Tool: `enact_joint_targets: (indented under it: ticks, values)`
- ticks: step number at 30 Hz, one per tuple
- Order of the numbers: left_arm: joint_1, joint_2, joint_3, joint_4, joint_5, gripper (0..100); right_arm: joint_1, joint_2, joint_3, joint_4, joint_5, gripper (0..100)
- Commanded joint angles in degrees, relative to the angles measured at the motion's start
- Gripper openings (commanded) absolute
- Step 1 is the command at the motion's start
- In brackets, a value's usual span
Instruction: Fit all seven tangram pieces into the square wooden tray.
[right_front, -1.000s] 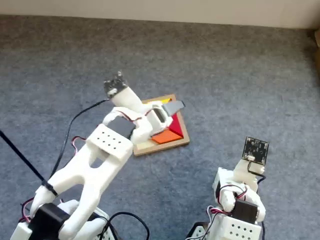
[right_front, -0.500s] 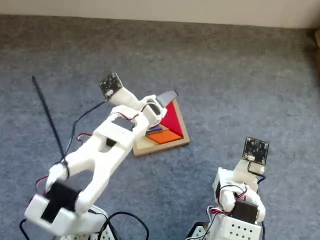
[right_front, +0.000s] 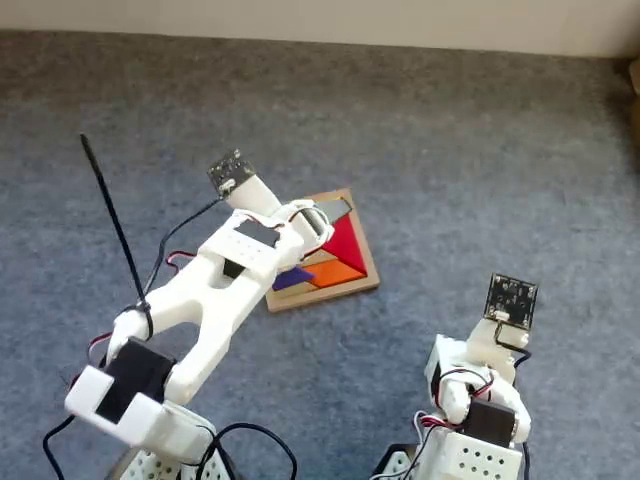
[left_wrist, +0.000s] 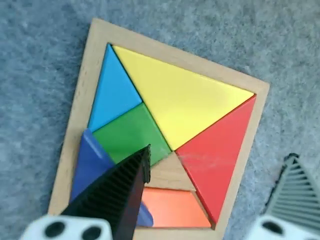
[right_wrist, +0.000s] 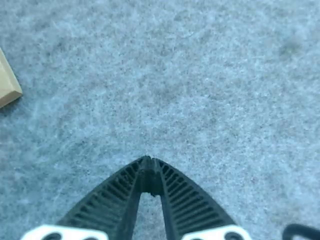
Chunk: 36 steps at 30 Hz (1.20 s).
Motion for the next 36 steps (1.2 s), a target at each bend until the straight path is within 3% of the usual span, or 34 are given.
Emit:
enact_joint_targets:
  ticks: [1, 17, 29, 36]
  values:
    - [-0.40, -4.00, -2.59, 3.25, 0.18, 38, -0.04, -1.01, 7.96, 0.48, 0.53, 0.5]
    - [-0.31, -4.35, -2.59, 10.73, 0.26, 38, -0.04, -1.01, 7.96, 0.48, 0.53, 0.5]
    - [0.13, -4.70, -3.21, 11.78, 0.09, 38, -0.04, -1.01, 7.96, 0.48, 0.53, 0.5]
    - [2.51, -12.18, -0.75, 14.42, -2.02, 38, -0.04, -1.01, 7.96, 0.48, 0.53, 0.5]
